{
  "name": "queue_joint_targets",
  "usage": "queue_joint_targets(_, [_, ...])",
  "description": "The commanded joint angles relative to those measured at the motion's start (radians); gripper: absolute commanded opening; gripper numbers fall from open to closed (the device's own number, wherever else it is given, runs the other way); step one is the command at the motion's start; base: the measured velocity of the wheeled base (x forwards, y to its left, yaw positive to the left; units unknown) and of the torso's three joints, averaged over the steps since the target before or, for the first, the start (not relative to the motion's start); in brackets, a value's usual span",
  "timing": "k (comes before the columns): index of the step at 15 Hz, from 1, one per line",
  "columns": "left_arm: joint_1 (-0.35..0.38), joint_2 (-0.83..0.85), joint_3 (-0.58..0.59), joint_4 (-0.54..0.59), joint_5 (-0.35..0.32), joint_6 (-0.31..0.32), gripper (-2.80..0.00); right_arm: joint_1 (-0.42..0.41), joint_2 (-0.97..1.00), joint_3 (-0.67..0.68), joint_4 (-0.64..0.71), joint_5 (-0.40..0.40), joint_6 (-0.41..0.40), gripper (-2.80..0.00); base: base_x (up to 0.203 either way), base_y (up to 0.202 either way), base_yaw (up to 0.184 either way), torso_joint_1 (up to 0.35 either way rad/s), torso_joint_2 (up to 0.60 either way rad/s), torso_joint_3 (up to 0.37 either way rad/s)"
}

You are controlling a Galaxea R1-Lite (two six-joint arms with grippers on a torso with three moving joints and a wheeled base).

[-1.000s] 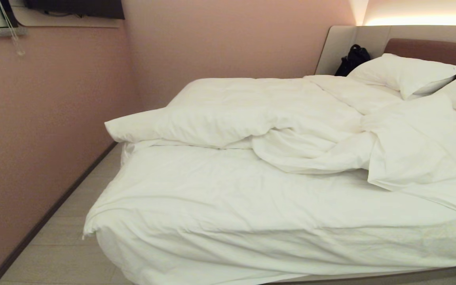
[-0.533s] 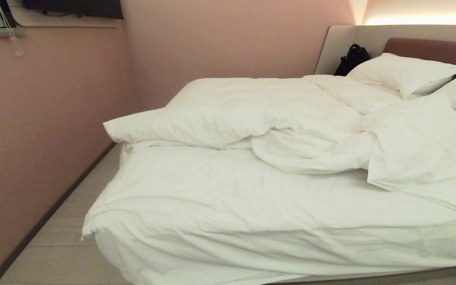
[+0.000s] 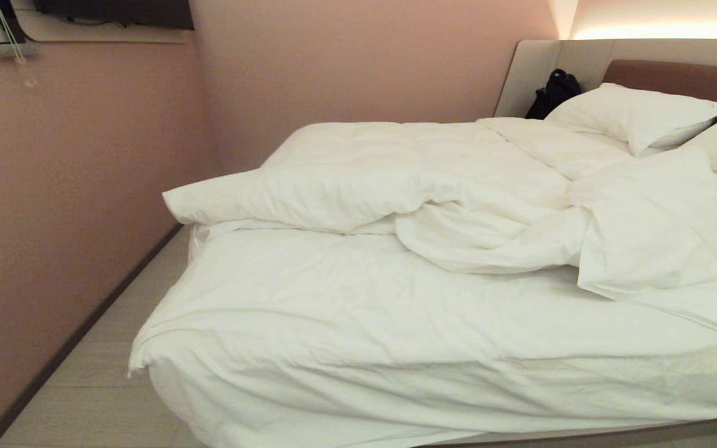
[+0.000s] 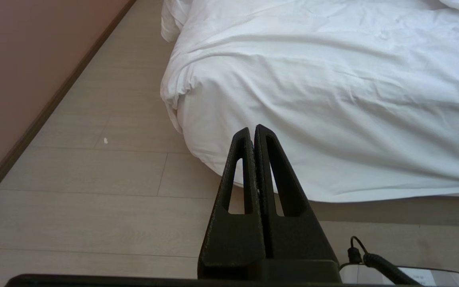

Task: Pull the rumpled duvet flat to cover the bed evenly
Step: Hold the folded corner of the quilt

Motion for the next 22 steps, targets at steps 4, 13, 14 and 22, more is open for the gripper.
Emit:
queue_joint_targets(4, [0.000,0.000,0.002,0.001,0.001,-0.006,-2.80,0.000,0.000,0.000,0.000,0.001,0.000,-2.80,0.000,0.000,0.000,0.000,0.00,0.000])
queue_joint_targets(13, [0.000,0.000,0.002,0.001,0.002,-0.006,-2.80,0.000,0.000,0.000,0.000,0.000,0.000,-2.80,0.001,-0.020,-0.003,0.001,0.00,0.001])
queue_joint_targets(14, [0.000,0.000,0.002,0.001,0.002,-0.006,-2.80,0.000,0.000,0.000,0.000,0.000,0.000,-2.80,0.000,0.000,0.000,0.000,0.00,0.000])
queue_joint_targets(22, [0.000,0.000,0.002,0.001,0.002,-0.002,-2.80,0.000,0.000,0.000,0.000,0.000,0.000,-2.80,0.000,0.000,0.000,0.000,0.00,0.000])
